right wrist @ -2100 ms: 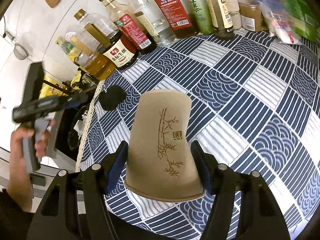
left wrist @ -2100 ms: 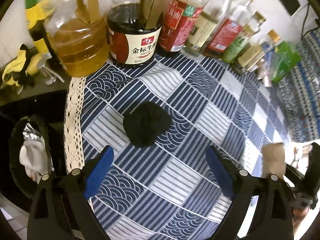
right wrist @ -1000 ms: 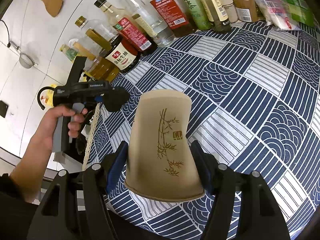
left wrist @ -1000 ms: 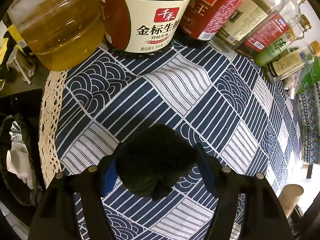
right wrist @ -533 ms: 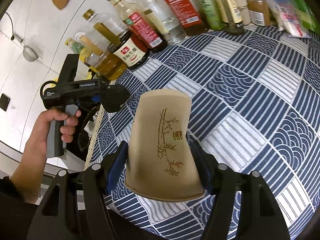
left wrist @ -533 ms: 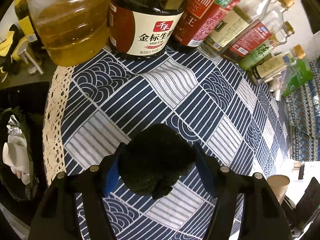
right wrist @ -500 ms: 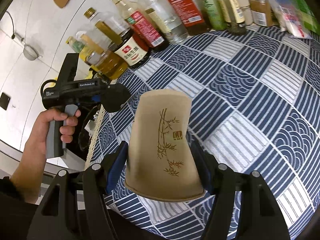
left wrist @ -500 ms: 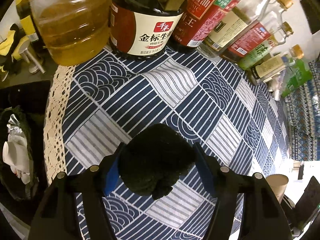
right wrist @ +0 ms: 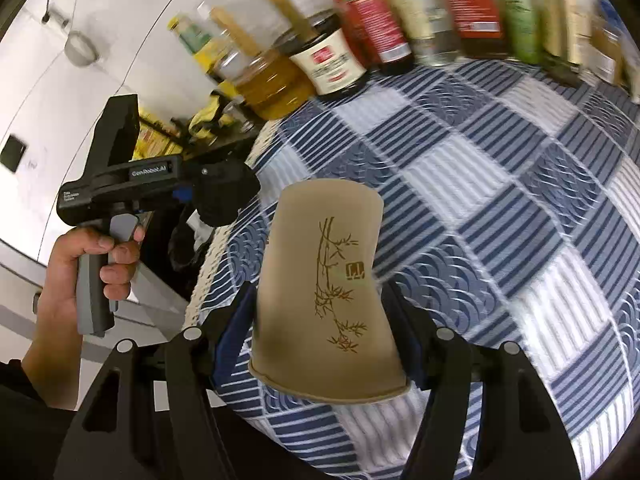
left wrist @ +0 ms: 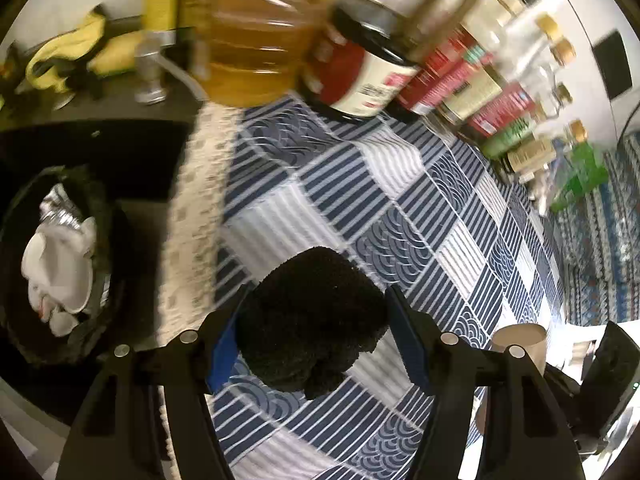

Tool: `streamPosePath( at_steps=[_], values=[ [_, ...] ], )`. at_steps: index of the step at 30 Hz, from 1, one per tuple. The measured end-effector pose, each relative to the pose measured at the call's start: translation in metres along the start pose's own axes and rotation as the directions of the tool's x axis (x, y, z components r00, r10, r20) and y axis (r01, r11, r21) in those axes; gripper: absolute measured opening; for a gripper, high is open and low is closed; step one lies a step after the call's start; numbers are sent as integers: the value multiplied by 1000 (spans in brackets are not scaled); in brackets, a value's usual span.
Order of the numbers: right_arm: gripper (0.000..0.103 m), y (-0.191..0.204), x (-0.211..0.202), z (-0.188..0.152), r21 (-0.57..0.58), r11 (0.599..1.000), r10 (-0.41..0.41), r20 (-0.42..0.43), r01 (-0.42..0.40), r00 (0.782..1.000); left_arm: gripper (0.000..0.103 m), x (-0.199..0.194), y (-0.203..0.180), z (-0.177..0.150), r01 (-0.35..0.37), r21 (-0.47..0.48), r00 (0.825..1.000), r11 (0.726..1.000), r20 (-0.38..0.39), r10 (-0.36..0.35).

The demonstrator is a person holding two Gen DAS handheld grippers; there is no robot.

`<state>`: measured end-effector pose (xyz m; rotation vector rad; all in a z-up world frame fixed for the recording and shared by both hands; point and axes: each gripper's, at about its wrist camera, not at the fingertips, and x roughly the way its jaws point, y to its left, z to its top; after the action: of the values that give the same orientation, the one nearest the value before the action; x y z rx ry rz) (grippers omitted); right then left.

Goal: Collect trash
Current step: 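Carry the tan cup and black cloth over the trash bag, then open both tools to drop the cup and cloth into the bag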

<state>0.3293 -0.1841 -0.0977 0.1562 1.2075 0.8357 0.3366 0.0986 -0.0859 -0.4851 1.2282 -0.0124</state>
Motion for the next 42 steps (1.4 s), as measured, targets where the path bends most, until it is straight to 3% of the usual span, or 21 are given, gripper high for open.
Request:
streamPosePath(
  at_steps=[14, 30, 42],
  values=[
    [65, 104, 79, 20, -158, 986, 31, -104, -47, 994, 65, -64, 105, -22, 12, -118, 997, 993, 82, -2],
    [65, 229, 179, 48, -253, 963, 62, -133, -94, 989, 65, -124, 238, -31, -9, -194, 992, 981, 118, 33],
    [64, 272, 227, 71, -260, 963, 33, -130, -66, 991, 65, -143, 299, -31, 29, -207, 992, 978, 129, -2]
  ],
)
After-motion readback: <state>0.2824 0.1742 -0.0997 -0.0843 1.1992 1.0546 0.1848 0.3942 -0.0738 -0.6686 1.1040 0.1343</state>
